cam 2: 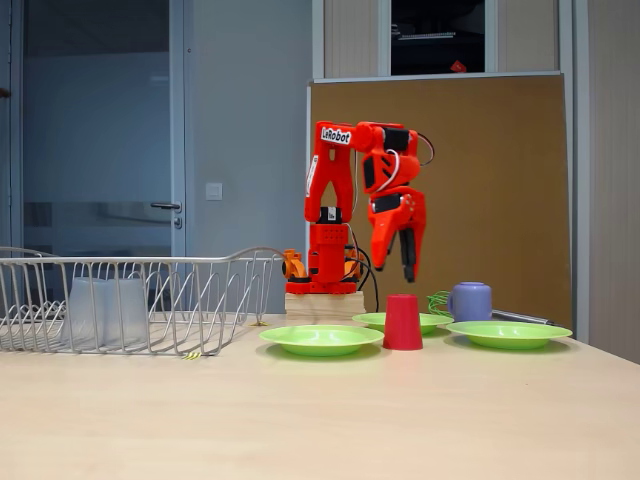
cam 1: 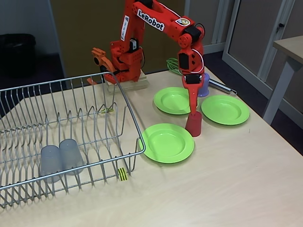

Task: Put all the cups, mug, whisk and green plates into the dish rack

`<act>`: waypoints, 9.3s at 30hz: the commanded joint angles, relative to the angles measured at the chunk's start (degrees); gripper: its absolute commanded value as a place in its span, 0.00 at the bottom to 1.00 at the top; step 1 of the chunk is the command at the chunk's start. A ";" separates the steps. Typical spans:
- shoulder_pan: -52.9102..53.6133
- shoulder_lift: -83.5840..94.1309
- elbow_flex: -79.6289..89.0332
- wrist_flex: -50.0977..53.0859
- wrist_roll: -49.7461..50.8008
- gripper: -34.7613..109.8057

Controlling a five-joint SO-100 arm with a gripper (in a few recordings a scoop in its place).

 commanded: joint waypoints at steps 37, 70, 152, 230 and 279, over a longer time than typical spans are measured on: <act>-0.26 -5.80 8.53 -18.81 0.26 0.46; 17.31 2.72 -27.60 15.56 -38.58 0.36; 55.46 -37.88 -72.95 35.95 -76.82 0.53; -43.59 -0.62 2.99 -6.50 64.16 0.58; -27.69 -0.44 -26.46 29.36 30.23 0.39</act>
